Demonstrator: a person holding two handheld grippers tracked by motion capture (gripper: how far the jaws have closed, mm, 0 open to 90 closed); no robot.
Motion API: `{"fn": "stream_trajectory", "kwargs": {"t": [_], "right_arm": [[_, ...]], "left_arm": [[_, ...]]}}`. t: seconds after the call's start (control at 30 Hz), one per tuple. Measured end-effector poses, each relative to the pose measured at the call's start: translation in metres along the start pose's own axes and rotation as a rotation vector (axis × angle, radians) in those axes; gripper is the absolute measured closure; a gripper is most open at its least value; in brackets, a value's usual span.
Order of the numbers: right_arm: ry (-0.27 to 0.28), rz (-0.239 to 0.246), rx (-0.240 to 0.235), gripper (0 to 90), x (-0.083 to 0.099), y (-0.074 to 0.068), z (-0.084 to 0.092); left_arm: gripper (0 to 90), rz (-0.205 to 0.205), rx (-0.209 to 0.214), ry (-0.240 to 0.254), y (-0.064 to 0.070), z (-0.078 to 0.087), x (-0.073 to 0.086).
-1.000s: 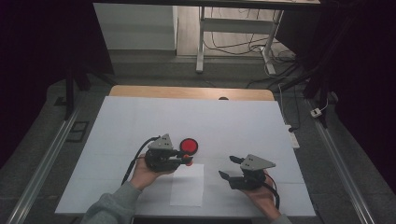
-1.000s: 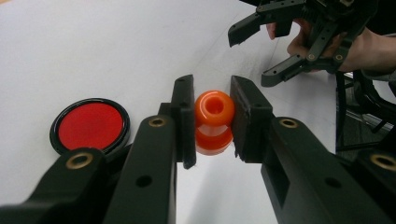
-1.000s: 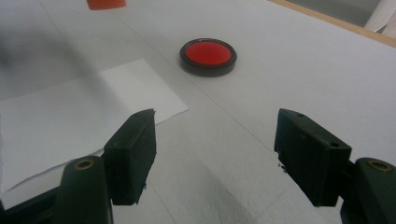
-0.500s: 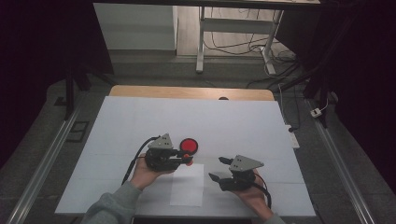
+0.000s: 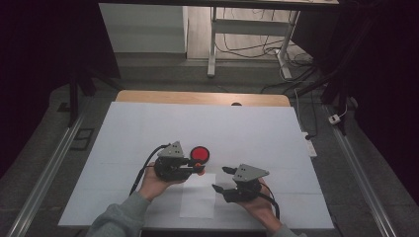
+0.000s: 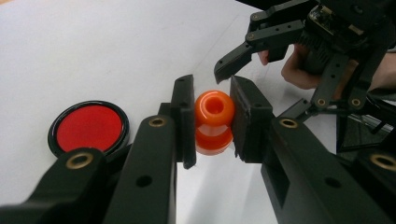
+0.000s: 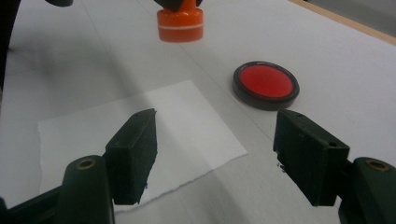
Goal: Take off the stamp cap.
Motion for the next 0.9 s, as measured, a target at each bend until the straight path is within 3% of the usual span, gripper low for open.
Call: {"fn": "stream_trajectory", "kwargs": {"t": [0.27,0.9], "right_arm": [[0.0,0.013,-0.023,30.3,-0.006,-0.007,-0.013],[0.012,0.019,-0.031,30.8,-0.014,-0.01,-0.022]], "left_arm": [[72.5,-0.002,0.001,0.001,0.0,0.001,0.0],[72.5,-0.001,0.004,-0.009,0.001,-0.002,0.001]]}}
Point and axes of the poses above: each handheld gripper's, and its own axes: z roughly backward along the jaws, x roughly out of its underside, y roughly to its right, the point moved 4 cm from there along -z, roughly forward along the jaws, and after that the axes turned 2 degrees about y, right-handed, at the moved point
